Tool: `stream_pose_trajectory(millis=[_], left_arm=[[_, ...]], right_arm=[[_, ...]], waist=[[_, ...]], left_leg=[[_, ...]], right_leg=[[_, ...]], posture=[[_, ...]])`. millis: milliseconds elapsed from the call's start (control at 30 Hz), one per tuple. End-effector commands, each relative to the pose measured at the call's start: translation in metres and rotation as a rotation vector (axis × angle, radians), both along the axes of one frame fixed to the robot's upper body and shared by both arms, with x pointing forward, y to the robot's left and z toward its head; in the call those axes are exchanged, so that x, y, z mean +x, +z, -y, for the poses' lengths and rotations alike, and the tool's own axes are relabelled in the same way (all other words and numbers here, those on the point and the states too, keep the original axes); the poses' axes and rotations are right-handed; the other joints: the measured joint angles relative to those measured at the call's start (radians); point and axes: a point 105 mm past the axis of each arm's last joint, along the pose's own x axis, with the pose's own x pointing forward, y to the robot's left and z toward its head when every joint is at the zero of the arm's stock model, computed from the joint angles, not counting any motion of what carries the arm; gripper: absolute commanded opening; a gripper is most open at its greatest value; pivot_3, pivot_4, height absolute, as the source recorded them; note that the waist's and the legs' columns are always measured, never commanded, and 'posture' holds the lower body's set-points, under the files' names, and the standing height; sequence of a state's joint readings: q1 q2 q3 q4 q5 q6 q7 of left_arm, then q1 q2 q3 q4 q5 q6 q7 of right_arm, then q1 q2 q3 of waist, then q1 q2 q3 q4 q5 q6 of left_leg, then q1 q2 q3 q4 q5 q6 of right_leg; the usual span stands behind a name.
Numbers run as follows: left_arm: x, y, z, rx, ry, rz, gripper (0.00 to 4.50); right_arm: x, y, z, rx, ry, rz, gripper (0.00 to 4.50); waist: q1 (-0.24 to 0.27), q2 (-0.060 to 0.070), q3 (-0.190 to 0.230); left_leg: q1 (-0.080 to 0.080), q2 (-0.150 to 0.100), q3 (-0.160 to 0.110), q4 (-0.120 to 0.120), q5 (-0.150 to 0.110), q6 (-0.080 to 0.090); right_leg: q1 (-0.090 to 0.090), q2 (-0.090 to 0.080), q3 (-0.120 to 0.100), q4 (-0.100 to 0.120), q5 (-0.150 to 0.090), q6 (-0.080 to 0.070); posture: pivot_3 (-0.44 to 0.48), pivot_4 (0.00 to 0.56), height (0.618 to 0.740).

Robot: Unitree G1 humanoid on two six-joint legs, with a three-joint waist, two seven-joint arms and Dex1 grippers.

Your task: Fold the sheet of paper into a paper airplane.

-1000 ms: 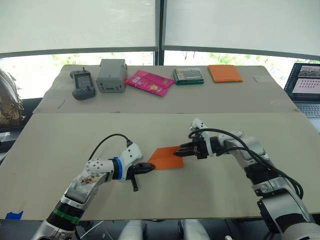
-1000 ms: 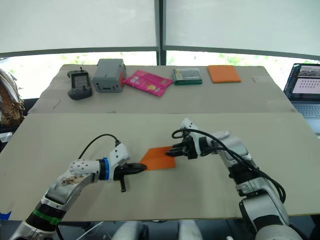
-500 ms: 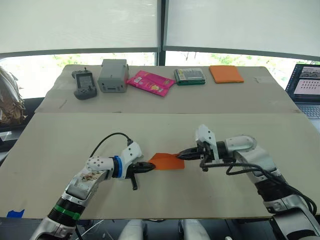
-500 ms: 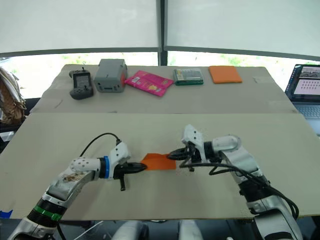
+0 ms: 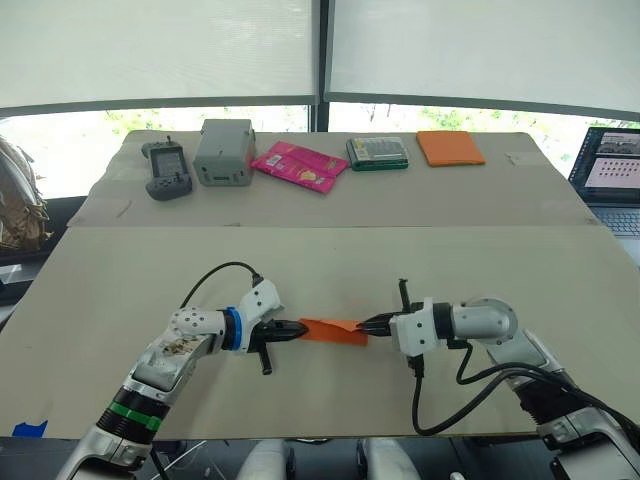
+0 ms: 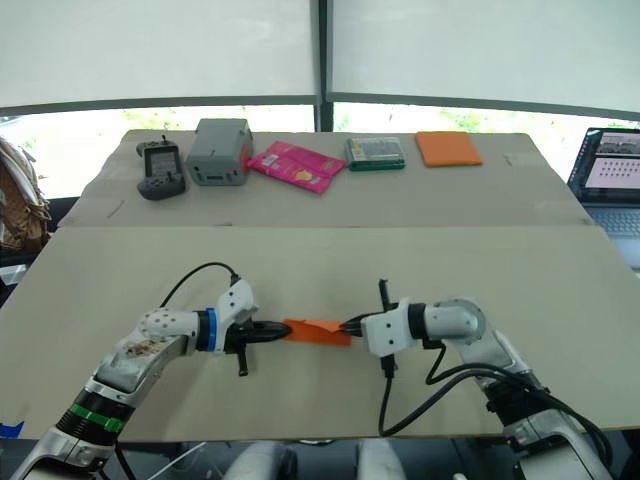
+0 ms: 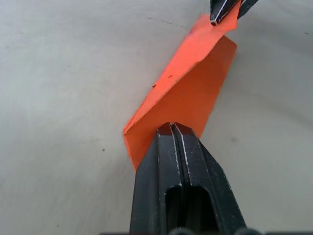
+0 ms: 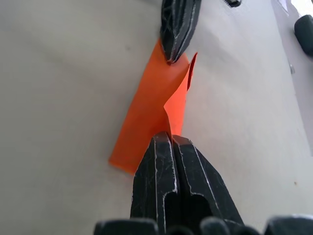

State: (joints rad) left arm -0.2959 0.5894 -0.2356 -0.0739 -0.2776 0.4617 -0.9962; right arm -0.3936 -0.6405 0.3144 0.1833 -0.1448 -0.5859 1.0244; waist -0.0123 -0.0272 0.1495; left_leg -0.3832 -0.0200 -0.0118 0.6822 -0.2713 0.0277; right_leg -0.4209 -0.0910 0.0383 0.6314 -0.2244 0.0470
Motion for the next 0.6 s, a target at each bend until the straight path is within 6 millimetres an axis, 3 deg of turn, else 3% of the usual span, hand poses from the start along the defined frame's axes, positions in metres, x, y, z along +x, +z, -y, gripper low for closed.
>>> stream_pose_trajectory(millis=[33,233,333,467,600], left_arm=[[0.005,-0.002,-0.016,0.019,0.052,-0.026,0.00],[0.018,0.014,-0.032,-0.035,0.106,-0.025,0.00],[0.027,0.032,-0.034,-0.115,0.130,-0.012,0.00],[0.024,0.052,-0.012,-0.220,0.050,-0.009,0.00],[0.020,0.057,0.004,-0.244,-0.018,-0.007,0.00]], right_arm=[[-0.003,-0.008,0.002,-0.046,0.037,0.076,0.04],[-0.003,-0.027,0.004,-0.121,0.063,0.140,0.04],[-0.001,-0.031,0.006,-0.131,0.055,0.147,0.04],[0.001,-0.032,0.007,-0.133,0.046,0.147,0.04],[0.000,-0.034,0.007,-0.139,0.044,0.146,0.04]], waist=[[0.000,0.000,0.000],[-0.002,0.000,0.000],[-0.003,0.000,0.000],[-0.003,-0.001,0.000],[-0.006,-0.001,0.000]], left_leg=[[0.000,0.000,0.000,0.000,0.000,0.000],[0.001,0.000,0.001,0.000,0.000,0.000],[0.002,0.000,0.001,0.000,0.000,0.000],[0.003,0.000,0.000,0.000,0.000,0.000],[0.004,0.001,0.001,0.000,0.000,0.000]], right_leg=[[0.000,0.000,0.000,0.000,0.000,0.000],[0.000,0.000,0.000,0.000,0.000,0.000],[0.001,0.001,0.000,0.000,0.000,0.000],[0.003,0.001,0.000,0.000,0.000,0.000],[0.003,0.001,0.001,0.001,0.000,0.000]], posture=[[0.000,0.150,0.740],[0.000,0.150,0.740],[0.000,0.150,0.740],[0.000,0.150,0.740],[0.000,0.150,0.740]])
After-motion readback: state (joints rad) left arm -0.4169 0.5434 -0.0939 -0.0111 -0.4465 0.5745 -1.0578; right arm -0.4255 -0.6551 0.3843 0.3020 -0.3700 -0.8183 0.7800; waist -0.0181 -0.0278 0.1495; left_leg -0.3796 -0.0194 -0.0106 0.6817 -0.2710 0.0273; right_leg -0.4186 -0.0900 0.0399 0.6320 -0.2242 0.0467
